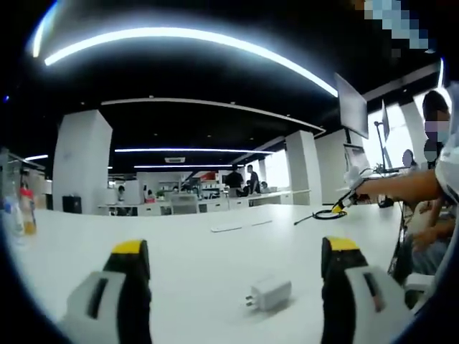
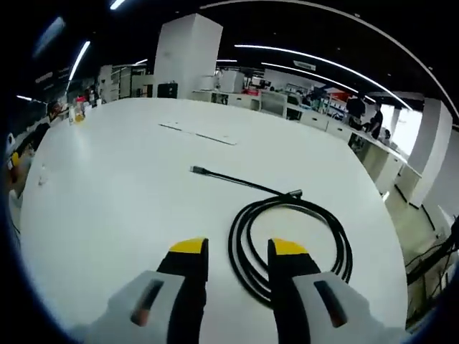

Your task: Plug the desk Type‑C cable into the charger adapter.

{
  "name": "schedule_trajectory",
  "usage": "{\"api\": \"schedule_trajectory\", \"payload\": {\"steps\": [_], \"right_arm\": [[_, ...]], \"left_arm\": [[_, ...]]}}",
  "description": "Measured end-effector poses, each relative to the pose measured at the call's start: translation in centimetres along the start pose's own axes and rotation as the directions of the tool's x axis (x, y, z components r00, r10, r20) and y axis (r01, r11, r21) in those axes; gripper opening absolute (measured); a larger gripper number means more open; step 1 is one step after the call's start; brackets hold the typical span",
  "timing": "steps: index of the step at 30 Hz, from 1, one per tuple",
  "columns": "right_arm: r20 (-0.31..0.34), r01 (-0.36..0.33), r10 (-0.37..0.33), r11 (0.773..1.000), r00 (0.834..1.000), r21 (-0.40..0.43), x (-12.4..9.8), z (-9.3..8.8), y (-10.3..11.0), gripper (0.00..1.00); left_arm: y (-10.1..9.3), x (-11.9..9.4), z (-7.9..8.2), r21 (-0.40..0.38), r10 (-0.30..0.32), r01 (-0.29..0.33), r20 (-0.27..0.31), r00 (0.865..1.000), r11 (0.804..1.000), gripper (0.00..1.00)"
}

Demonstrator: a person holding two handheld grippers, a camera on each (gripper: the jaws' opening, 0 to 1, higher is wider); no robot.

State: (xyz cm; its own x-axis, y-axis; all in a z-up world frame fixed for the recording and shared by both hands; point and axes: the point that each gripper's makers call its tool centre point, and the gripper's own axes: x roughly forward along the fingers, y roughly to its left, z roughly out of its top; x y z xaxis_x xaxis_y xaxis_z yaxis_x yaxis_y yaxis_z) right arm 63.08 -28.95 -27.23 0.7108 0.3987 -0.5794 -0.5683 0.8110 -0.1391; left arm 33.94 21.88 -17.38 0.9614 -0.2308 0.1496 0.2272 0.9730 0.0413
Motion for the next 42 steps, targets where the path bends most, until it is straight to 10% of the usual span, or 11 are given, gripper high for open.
{"api": "schedule_trajectory", "payload": {"steps": [19, 42], "right_arm": [[-0.232, -0.092, 0.08, 0.995, 0.97, -0.04, 2.3, -1.9, -0.2, 0.24], [-0.271, -0.143, 0.115, 0.986, 0.956, -0.083, 1.8, -2.3, 1.6, 0.04]], "left_arm": [[0.5, -0.4, 0.0, 0.012, 0.004, -0.004, -0.011, 1.0, 1.0, 0.99], [0.7, -0.6, 0.3, 0.028, 0.012, -0.012, -0.012, 1.0, 1.0, 0.98]]}}
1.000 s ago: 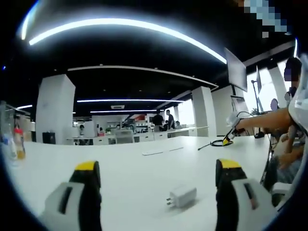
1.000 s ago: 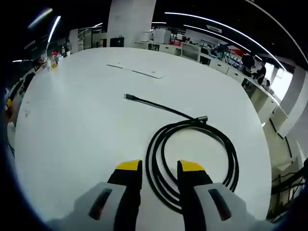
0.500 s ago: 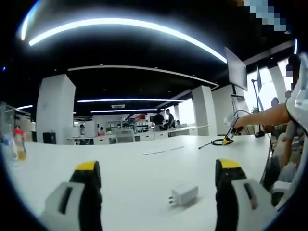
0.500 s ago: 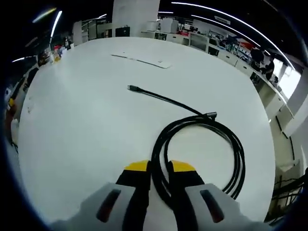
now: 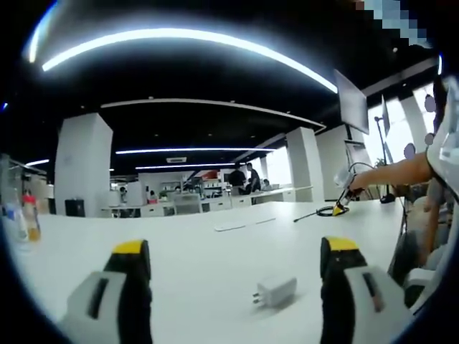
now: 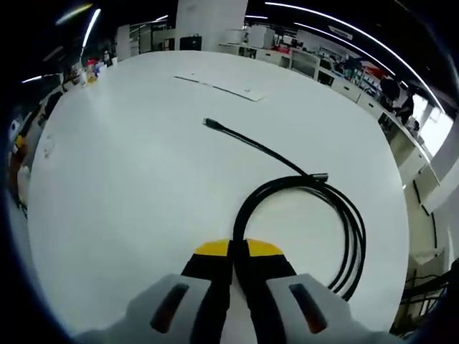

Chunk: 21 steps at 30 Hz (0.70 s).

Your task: Plug the desk Type‑C cable into the charger adapter.

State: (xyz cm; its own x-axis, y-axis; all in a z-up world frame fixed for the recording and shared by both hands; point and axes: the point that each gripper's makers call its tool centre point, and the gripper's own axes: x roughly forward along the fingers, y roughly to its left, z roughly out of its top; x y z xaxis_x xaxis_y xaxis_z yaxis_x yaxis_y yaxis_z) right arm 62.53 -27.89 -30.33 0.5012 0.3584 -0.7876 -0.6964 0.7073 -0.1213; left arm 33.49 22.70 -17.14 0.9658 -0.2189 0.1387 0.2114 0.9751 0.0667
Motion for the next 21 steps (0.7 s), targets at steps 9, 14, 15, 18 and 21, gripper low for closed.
{"api": "schedule_trajectory", "payload": {"steps": [9, 14, 15, 18, 21], "right_arm": [[0.02, -0.027, 0.028, 1.0, 0.999, -0.011, -0.6, 0.1, 1.1, 0.04], [0.024, -0.041, 0.041, 0.999, 0.999, -0.025, -1.2, -0.3, 2.1, 0.04], [0.025, -0.044, 0.044, 0.999, 0.999, -0.026, -1.3, -0.3, 2.4, 0.04], [0.022, -0.053, 0.054, 0.998, 0.998, -0.035, -1.4, -0.5, 3.0, 0.04], [0.024, -0.064, 0.066, 0.997, 0.998, -0.044, -1.9, -0.7, 4.6, 0.04]], "left_arm": [[0.0, 0.0, 0.3, 0.01, 0.004, -0.005, 0.005, 1.0, 1.0, 0.98], [-0.1, 0.0, 0.3, 0.008, 0.0, -0.001, 0.004, 1.0, 1.0, 0.98], [-0.1, 0.0, 0.3, 0.007, -0.001, 0.001, 0.003, 1.0, 1.0, 0.98], [-0.2, 0.1, 0.3, 0.007, -0.004, 0.004, 0.0, 1.0, 1.0, 0.98], [-0.2, 0.1, 0.3, 0.009, -0.002, 0.002, 0.0, 1.0, 1.0, 0.97]]}}
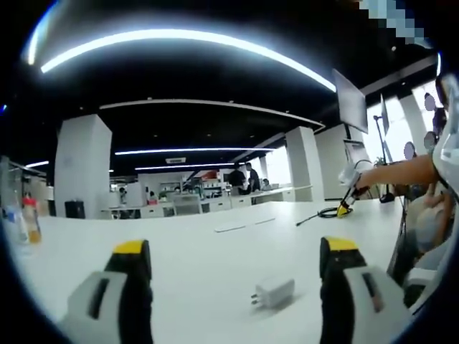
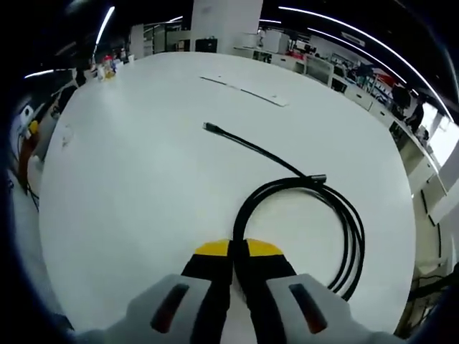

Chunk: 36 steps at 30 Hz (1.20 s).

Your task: Plug the desk Type‑C cable into the charger adapter.

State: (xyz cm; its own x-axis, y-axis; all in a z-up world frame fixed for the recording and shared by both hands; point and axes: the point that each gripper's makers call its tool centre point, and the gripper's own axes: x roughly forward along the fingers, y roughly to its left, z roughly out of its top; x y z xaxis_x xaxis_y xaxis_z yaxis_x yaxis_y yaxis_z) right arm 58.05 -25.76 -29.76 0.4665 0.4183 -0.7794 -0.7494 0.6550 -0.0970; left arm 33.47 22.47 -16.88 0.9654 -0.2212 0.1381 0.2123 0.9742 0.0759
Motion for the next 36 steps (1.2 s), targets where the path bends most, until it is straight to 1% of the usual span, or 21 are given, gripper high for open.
{"api": "schedule_trajectory", "payload": {"steps": [1, 4, 7, 10, 11, 14, 19, 21, 22, 24, 28, 31, 36], "right_arm": [[-0.002, -0.004, 0.004, 1.0, 1.0, -0.007, -0.1, 0.0, 0.1, 0.04], [-0.007, -0.008, 0.008, 1.0, 1.0, -0.023, -0.5, 0.0, 1.4, 0.04], [-0.012, -0.018, 0.017, 0.999, 1.0, -0.047, -1.1, 0.0, 3.1, 0.04], [-0.034, -0.036, 0.034, 0.997, 0.999, -0.066, -1.5, -0.4, 4.5, 0.04], [-0.036, -0.039, 0.036, 0.997, 0.999, -0.067, -1.5, -0.4, 4.5, 0.04], [-0.051, -0.048, 0.044, 0.995, 0.998, -0.09, -1.7, -0.7, 6.1, 0.04], [-0.055, -0.077, 0.071, 0.992, 0.996, -0.105, -2.2, -1.1, 7.9, 0.04], [-0.049, -0.094, 0.09, 0.991, 0.995, -0.098, -2.5, -1.1, 9.1, 0.04], [-0.044, -0.116, 0.112, 0.989, 0.993, -0.094, -2.6, -1.1, 10.0, 0.04], [-0.044, -0.135, 0.131, 0.985, 0.99, -0.103, -3.0, -1.2, 11.3, 0.04], [-0.052, -0.147, 0.142, 0.982, 0.988, -0.118, -3.4, -1.7, 12.9, 0.04], [-0.063, -0.162, 0.154, 0.977, 0.986, -0.142, -3.7, -2.4, 14.4, 0.04], [-0.066, -0.184, 0.176, 0.971, 0.982, -0.151, -4.6, -3.4, 17.0, 0.04]], "left_arm": [[0.0, 0.0, 0.0, -0.001, -0.001, 0.001, -0.001, 1.0, 1.0, 0.97], [-0.1, 0.1, -0.1, -0.002, -0.003, 0.003, -0.005, 1.0, 1.0, 0.97], [-0.3, 0.1, 0.0, -0.001, -0.007, 0.007, -0.004, 1.0, 1.0, 0.97], [-0.4, 0.1, -0.1, -0.002, -0.01, 0.01, -0.007, 1.0, 1.0, 0.97], [-0.4, 0.1, -0.1, -0.003, -0.011, 0.011, -0.007, 1.0, 1.0, 0.96], [-0.6, 0.2, -0.2, -0.007, -0.016, 0.016, -0.01, 1.0, 1.0, 0.96], [-0.6, 0.1, -0.1, 0.0, -0.016, 0.016, -0.01, 1.0, 1.0, 0.96], [-0.5, 0.1, -0.1, 0.003, -0.014, 0.014, -0.008, 1.0, 1.0, 0.96], [-0.5, 0.1, 0.0, 0.004, -0.014, 0.014, -0.008, 1.0, 1.0, 0.96], [-0.5, 0.1, -0.1, 0.004, -0.015, 0.015, -0.009, 1.0, 1.0, 0.96], [-0.7, 0.0, 0.0, 0.003, -0.018, 0.018, -0.009, 1.0, 1.0, 0.96], [-0.8, 0.0, 0.1, 0.007, -0.019, 0.019, -0.007, 1.0, 1.0, 0.96], [-0.8, 0.0, 0.1, 0.006, -0.022, 0.022, -0.009, 1.0, 1.0, 0.96]]}}
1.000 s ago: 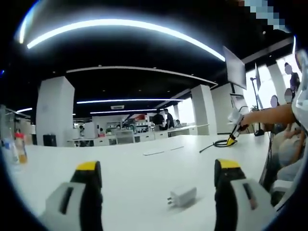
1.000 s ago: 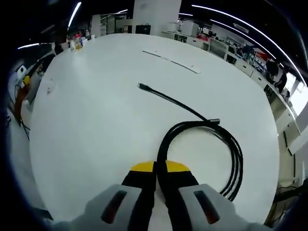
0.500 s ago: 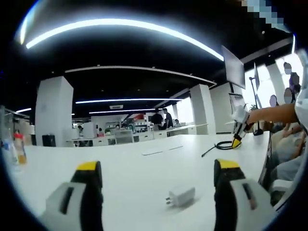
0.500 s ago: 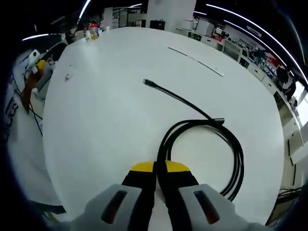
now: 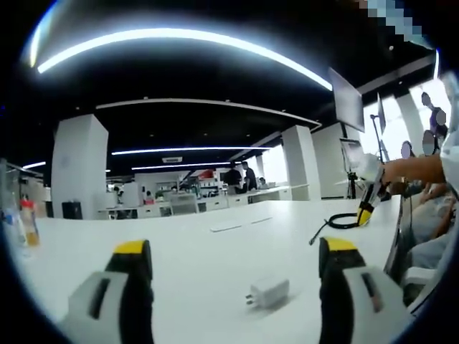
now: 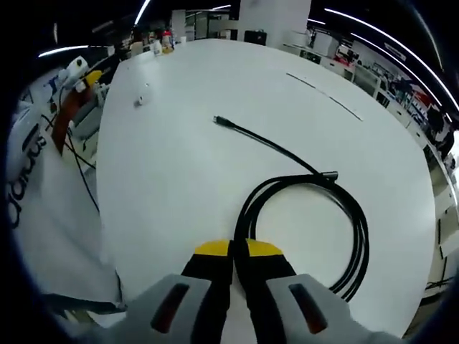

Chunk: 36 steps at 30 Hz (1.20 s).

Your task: Plug the desk Type‑C cable into the charger adapter.

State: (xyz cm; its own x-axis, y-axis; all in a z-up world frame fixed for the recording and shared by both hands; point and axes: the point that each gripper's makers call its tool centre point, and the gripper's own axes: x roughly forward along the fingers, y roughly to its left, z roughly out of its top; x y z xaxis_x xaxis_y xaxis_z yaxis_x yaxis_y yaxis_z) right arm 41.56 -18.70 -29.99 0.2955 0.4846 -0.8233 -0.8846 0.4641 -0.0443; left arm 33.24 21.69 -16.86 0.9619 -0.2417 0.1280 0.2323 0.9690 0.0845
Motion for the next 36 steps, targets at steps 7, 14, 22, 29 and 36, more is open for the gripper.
{"api": "schedule_trajectory", "payload": {"steps": [7, 14, 22, 29, 36], "right_arm": [[-0.005, -0.024, 0.024, 1.0, 1.0, -0.019, -0.4, -0.6, 3.0, 0.04], [-0.013, -0.042, 0.042, 0.998, 0.999, -0.038, -0.6, -0.8, 5.4, 0.02], [-0.014, -0.054, 0.053, 0.998, 0.998, -0.037, -0.6, -1.0, 6.5, 0.02], [0.005, -0.052, 0.052, 0.997, 0.999, -0.053, -0.6, -0.7, 6.6, 0.03], [0.094, -0.021, 0.034, 0.991, 0.995, -0.132, -1.4, 1.7, 5.8, 0.11]], "left_arm": [[-0.1, 0.0, -0.1, -0.007, -0.005, 0.005, -0.002, 1.0, 1.0, 0.96], [-0.1, 0.0, -0.2, -0.007, -0.01, 0.01, -0.004, 1.0, 1.0, 0.96], [-0.4, 0.1, -0.4, -0.01, -0.02, 0.02, -0.009, 1.0, 1.0, 0.96], [-0.4, 0.2, -0.4, -0.003, -0.025, 0.025, -0.007, 1.0, 1.0, 0.95], [-0.9, 0.0, 0.9, 0.043, -0.081, 0.078, 0.08, 0.994, 0.996, 0.87]]}}
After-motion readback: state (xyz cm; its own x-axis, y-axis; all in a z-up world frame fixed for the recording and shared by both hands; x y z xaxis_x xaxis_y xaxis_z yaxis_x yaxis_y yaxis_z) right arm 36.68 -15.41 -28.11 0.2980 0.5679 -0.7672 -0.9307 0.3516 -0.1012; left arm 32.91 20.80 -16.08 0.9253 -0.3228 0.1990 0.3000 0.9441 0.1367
